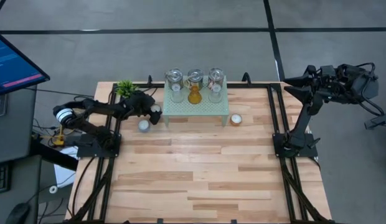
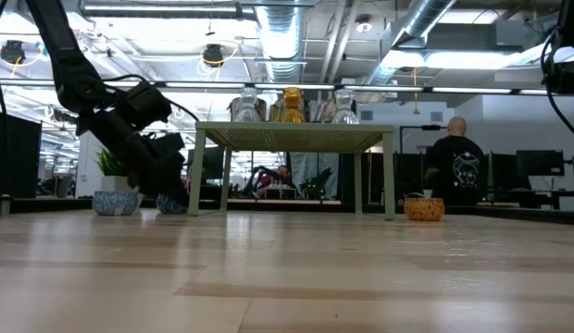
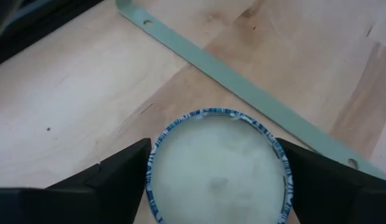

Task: Pick & Place candle stick holders
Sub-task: Put the blue scented candle on the shelf

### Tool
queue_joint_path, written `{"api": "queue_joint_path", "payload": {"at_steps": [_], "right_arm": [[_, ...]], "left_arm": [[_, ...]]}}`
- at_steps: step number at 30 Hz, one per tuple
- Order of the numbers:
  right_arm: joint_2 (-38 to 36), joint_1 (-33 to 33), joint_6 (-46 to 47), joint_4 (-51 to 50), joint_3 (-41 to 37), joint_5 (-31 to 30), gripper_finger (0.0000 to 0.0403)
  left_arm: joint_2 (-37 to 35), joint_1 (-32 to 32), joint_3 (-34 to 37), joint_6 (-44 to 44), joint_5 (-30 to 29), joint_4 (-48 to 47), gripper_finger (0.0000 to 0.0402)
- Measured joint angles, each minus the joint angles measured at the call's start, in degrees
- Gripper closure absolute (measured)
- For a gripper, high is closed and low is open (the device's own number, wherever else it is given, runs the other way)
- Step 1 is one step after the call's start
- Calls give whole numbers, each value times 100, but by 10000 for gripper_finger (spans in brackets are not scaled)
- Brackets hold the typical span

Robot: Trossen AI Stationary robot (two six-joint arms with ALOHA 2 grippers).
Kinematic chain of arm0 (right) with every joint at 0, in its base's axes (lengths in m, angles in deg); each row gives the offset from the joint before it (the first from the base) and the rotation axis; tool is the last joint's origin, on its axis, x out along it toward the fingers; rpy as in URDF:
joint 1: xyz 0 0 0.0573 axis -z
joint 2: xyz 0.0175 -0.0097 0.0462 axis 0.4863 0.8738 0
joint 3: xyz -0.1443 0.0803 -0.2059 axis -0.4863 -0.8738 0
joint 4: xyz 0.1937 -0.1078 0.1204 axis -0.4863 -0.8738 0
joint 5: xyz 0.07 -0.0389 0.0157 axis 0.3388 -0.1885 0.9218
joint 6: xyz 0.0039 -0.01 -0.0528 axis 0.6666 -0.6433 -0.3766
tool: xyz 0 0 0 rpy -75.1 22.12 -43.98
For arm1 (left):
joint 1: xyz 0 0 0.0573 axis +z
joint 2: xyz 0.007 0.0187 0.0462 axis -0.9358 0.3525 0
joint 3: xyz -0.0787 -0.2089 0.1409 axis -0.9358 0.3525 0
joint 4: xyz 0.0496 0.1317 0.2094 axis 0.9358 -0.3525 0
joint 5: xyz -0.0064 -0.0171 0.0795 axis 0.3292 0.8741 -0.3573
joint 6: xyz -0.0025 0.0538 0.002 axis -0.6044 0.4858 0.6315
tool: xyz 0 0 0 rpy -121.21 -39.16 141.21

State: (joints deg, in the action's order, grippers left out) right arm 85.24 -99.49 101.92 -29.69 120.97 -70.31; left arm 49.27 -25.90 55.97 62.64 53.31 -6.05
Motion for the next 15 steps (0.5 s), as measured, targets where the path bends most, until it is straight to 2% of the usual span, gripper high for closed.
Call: {"api": "queue_joint_path", "payload": {"at_steps": [5, 15], "right_arm": [[0, 0, 11, 0, 0, 0, 235], [0, 0, 56, 2, 0, 0, 237]], "left_arm": [[-38, 0, 0, 0, -29, -4, 103], [-86, 0, 0, -125, -199, 17, 103]]}}
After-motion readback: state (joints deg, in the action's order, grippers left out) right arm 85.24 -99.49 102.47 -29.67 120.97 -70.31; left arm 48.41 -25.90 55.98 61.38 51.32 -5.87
